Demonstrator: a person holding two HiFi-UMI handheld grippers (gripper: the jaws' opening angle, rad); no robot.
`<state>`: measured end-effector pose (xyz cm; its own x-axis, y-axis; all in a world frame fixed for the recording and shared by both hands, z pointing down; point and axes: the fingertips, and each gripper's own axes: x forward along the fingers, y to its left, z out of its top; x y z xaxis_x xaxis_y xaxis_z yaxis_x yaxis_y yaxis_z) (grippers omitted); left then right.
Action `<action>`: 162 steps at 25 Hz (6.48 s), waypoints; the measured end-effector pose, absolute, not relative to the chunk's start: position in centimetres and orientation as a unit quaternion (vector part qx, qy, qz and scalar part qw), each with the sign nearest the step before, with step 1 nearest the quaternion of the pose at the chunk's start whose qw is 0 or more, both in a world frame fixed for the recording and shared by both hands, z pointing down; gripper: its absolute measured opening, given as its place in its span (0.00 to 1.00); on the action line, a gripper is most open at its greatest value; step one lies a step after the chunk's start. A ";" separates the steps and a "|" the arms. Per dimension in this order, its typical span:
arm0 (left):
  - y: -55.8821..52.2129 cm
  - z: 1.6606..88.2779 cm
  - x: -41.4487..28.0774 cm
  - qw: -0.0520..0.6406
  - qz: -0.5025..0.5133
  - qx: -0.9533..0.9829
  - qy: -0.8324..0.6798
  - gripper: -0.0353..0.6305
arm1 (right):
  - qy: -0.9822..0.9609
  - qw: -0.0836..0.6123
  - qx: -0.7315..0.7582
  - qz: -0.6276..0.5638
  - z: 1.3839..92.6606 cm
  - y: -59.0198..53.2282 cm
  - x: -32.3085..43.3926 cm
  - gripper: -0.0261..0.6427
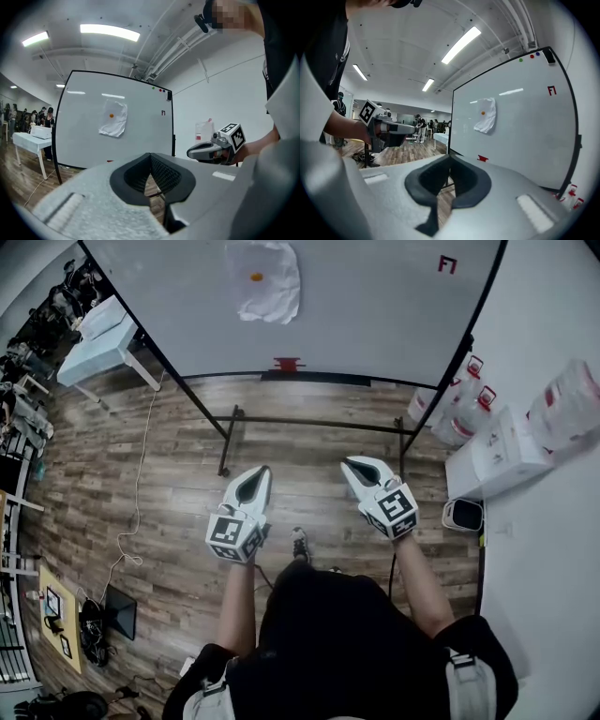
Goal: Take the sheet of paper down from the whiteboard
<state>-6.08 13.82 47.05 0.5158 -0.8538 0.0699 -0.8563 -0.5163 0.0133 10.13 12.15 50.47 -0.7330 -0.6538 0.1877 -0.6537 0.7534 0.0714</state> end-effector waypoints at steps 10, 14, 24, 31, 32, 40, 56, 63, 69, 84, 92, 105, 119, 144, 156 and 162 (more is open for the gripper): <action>11.8 47.6 -7.6 0.032 0.015 0.867 -0.498 0.07 | -0.932 0.113 0.344 0.002 50.7 10.1 8.5 0.04; 10.3 47.7 -8.6 0.037 0.012 0.865 -0.501 0.07 | -0.933 0.115 0.342 0.002 50.7 8.7 7.7 0.04; 5.9 47.0 -12.2 0.034 0.013 0.858 -0.512 0.07 | -0.931 0.116 0.345 0.014 51.0 4.5 5.9 0.04; 2.0 47.3 -14.5 0.038 0.015 0.864 -0.503 0.07 | -0.930 0.119 0.347 0.019 51.3 1.1 3.1 0.04; 1.3 47.3 -14.7 0.039 0.016 0.865 -0.499 0.07 | -0.929 0.120 0.349 0.019 51.4 0.5 2.8 0.04; -3.4 48.2 -17.3 0.047 0.019 0.880 -0.472 0.07 | -0.919 0.128 0.371 0.032 52.1 -3.6 0.0 0.04; -9.1 50.3 -24.8 0.070 -0.001 0.878 -0.473 0.07 | -0.909 0.152 0.388 0.033 53.5 -8.4 -6.1 0.04; -10.4 50.3 -26.0 0.070 -0.008 0.876 -0.477 0.07 | -0.906 0.157 0.391 0.034 53.8 -9.5 -6.6 0.04; -10.8 50.3 -26.6 0.069 -0.002 0.872 -0.484 0.07 | -0.908 0.149 0.389 0.040 54.1 -10.4 -6.8 0.04; -14.7 47.0 -27.4 0.041 0.003 0.832 -0.553 0.07 | -0.933 0.106 0.341 0.033 52.3 -17.2 -5.7 0.04; -18.9 46.2 -21.8 0.030 -0.001 0.822 -0.569 0.07 | -0.941 0.112 0.318 0.015 51.4 -22.5 -0.7 0.04; -22.2 45.3 -15.2 0.023 0.007 0.783 -0.622 0.07 | -0.962 0.096 0.254 0.015 50.6 -28.9 5.0 0.04; -25.3 43.8 -10.6 0.013 0.007 0.788 -0.616 0.07 | -0.969 0.072 0.235 0.003 49.1 -31.5 6.6 0.04; -37.0 38.2 -13.2 -0.075 -0.024 0.841 -0.535 0.07 | -0.961 -0.046 0.273 0.023 39.8 -38.0 2.7 0.09; -39.0 35.6 -11.8 -0.134 -0.024 0.825 -0.549 0.07 | -0.970 -0.052 0.231 0.044 39.9 -38.5 1.2 0.13; -39.2 33.7 -11.0 -0.178 -0.018 0.814 -0.553 0.07 | -0.974 -0.056 0.212 0.054 40.2 -38.4 0.5 0.12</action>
